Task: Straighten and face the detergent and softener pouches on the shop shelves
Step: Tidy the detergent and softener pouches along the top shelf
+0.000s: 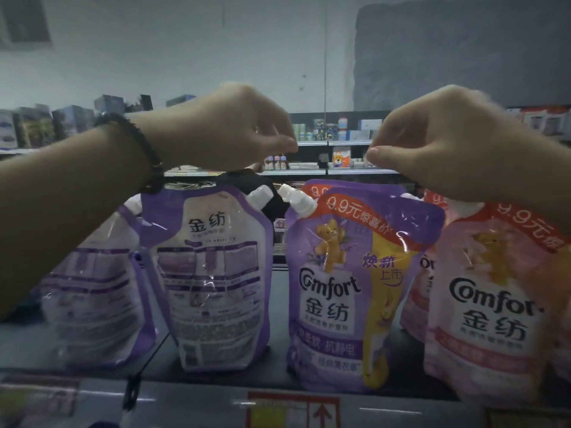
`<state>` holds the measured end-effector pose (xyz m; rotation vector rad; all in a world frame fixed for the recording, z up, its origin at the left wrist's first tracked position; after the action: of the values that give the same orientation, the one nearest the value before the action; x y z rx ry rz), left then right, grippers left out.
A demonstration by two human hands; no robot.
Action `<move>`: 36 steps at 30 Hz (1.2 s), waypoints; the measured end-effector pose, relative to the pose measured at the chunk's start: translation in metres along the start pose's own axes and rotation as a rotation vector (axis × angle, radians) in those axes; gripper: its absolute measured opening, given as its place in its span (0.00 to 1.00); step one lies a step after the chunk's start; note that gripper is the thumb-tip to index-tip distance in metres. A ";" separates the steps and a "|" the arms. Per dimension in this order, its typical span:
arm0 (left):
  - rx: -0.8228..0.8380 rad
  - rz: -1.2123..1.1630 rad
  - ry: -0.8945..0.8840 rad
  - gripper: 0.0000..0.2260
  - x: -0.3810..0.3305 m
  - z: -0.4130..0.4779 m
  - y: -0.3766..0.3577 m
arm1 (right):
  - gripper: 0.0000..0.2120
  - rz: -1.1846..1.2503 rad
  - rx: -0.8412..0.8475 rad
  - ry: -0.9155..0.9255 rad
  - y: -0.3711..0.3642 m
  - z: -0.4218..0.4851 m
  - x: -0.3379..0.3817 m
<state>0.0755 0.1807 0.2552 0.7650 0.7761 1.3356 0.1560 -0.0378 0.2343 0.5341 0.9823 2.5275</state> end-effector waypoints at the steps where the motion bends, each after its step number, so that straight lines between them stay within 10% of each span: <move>1: -0.056 -0.028 -0.013 0.08 0.003 -0.009 0.003 | 0.07 0.034 -0.036 0.005 -0.001 -0.005 0.006; 15: -0.352 -0.318 -0.109 0.09 0.037 -0.121 0.016 | 0.02 0.558 -0.089 -0.161 -0.082 -0.066 0.094; 36: -0.318 -0.926 0.434 0.24 0.108 -0.270 -0.101 | 0.18 0.937 -0.257 -0.514 -0.210 -0.145 0.124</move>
<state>-0.0894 0.2896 0.0198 -0.1744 1.0468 0.7292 0.0237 0.0840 0.0143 1.7649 0.1971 2.9051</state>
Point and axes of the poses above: each hand's wrist, its own z-axis towards the middle knuckle, its own y-axis out of the back of the hand, x = y × z, the point moved 6 cm from there along z, towards the middle knuckle, and after that the axes turned 1 degree about y, right-handed, at the moved point
